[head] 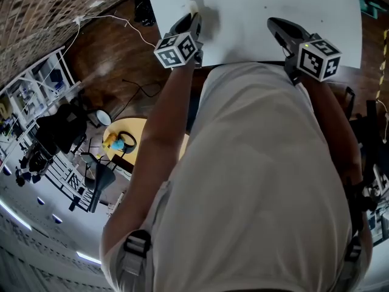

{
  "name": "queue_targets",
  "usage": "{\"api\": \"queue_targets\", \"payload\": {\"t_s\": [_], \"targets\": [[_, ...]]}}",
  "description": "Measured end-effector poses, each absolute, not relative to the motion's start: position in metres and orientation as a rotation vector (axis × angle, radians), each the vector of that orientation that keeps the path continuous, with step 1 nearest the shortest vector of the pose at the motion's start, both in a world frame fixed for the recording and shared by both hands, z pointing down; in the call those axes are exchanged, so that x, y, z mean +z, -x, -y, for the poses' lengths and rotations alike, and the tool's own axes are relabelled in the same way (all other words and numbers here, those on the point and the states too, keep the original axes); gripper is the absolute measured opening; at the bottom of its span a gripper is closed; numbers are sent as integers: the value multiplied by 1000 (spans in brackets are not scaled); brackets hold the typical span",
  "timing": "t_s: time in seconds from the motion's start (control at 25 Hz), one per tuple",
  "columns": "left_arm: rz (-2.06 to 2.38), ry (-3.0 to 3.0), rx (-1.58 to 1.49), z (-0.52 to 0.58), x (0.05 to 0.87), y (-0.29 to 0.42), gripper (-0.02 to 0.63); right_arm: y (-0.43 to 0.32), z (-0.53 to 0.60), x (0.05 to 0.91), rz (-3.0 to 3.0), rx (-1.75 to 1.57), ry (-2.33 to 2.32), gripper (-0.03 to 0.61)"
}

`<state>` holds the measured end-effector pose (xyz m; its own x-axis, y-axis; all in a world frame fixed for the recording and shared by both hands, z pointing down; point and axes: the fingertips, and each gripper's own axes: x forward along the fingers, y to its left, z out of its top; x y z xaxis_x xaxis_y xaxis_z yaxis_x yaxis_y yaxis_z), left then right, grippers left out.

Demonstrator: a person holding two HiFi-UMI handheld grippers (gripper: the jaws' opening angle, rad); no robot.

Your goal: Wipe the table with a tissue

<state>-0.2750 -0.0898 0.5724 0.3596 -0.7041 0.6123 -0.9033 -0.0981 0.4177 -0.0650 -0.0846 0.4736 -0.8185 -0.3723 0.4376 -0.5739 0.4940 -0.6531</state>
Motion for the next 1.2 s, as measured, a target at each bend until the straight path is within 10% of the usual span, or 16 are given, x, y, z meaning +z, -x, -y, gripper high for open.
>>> {"api": "queue_targets", "payload": {"t_s": [1.2], "targets": [[1639,-1713,555,157,579,389,75,79,93,465,2534,1191,-771,6]]}}
